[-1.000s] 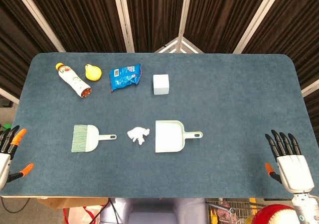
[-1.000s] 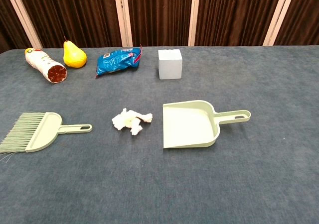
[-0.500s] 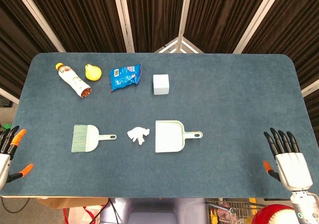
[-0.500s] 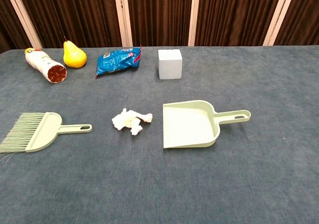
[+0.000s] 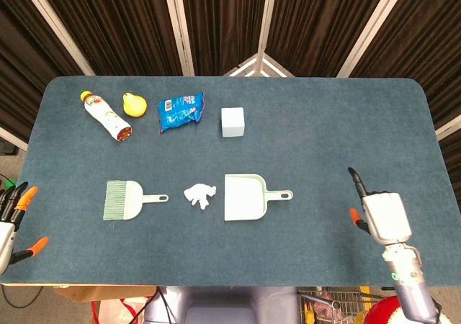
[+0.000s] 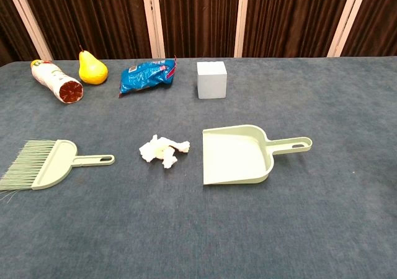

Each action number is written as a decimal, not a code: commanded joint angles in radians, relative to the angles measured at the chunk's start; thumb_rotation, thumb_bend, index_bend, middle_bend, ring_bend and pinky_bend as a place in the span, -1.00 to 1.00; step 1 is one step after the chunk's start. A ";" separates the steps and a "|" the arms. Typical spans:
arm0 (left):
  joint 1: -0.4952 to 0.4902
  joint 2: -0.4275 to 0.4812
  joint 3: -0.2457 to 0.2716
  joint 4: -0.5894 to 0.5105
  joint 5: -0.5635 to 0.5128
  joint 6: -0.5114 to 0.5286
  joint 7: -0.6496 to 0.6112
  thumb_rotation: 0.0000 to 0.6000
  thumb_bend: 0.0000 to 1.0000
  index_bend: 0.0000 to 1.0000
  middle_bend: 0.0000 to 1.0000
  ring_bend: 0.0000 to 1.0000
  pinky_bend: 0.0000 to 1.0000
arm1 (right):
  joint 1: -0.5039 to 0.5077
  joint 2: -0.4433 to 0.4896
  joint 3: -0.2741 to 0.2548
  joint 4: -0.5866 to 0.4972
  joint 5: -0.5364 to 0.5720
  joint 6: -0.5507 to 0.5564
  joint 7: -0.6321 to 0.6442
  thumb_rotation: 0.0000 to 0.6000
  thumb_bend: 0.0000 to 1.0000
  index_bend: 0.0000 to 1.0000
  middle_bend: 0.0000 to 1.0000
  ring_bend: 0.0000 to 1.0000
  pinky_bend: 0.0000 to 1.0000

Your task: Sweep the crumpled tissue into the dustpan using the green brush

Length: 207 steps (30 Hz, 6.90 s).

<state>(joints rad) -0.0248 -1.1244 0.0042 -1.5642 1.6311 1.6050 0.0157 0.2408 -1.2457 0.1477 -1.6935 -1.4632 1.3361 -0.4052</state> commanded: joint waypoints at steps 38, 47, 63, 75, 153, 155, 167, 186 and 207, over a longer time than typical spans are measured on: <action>-0.015 0.016 -0.004 -0.015 -0.034 -0.043 -0.027 1.00 -0.95 -1.00 -1.00 -1.00 -1.00 | 0.225 -0.436 0.041 0.179 0.317 -0.131 -0.272 1.00 -0.22 -0.34 0.63 0.69 0.64; -0.016 0.016 -0.004 -0.017 -0.038 -0.047 -0.027 1.00 -0.95 -1.00 -1.00 -1.00 -1.00 | 0.242 -0.477 0.037 0.229 0.326 -0.132 -0.259 1.00 -0.23 -0.34 0.63 0.69 0.64; -0.018 0.016 -0.004 -0.020 -0.042 -0.052 -0.022 1.00 -0.95 -1.00 -1.00 -1.00 -1.00 | 0.256 -0.503 0.032 0.261 0.342 -0.132 -0.259 1.00 -0.23 -0.23 0.63 0.69 0.64; -0.020 0.015 -0.004 -0.024 -0.045 -0.057 -0.018 1.00 -0.95 -1.00 -1.00 -1.00 -1.00 | 0.263 -0.509 0.028 0.267 0.354 -0.136 -0.258 1.00 -0.11 0.13 0.63 0.69 0.64; -0.622 -0.463 -0.189 -0.091 -0.882 -0.390 0.758 1.00 -0.33 -0.10 1.00 0.98 1.00 | 0.347 -0.414 0.008 0.200 0.404 -0.113 -0.588 1.00 -0.08 0.17 0.63 0.69 0.64; -0.627 -0.469 -0.188 -0.083 -0.884 -0.388 0.763 1.00 -0.33 -0.09 1.00 0.98 1.00 | 0.352 -0.417 0.011 0.200 0.413 -0.113 -0.597 1.00 -0.08 0.17 0.63 0.69 0.64; -0.662 -0.534 -0.190 -0.020 -0.929 -0.404 0.791 1.00 -0.30 -0.08 1.00 0.98 1.00 | 0.357 -0.420 -0.002 0.193 0.418 -0.100 -0.602 1.00 -0.08 0.17 0.63 0.69 0.64; -0.669 -0.596 -0.159 0.068 -0.963 -0.414 0.810 1.00 -0.26 0.00 1.00 0.99 1.00 | 0.361 -0.419 -0.016 0.202 0.417 -0.096 -0.586 1.00 -0.07 0.17 0.63 0.69 0.64; -0.646 -0.609 -0.225 -0.001 -0.816 -0.378 0.606 1.00 0.29 0.46 1.00 1.00 1.00 | 0.367 -0.398 -0.026 0.167 0.401 -0.077 -0.614 1.00 -0.06 0.17 0.63 0.69 0.64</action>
<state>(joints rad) -0.6757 -1.7314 -0.2011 -1.5394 0.7725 1.2167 0.6652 0.6056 -1.6454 0.1197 -1.5179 -1.0634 1.2551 -1.0118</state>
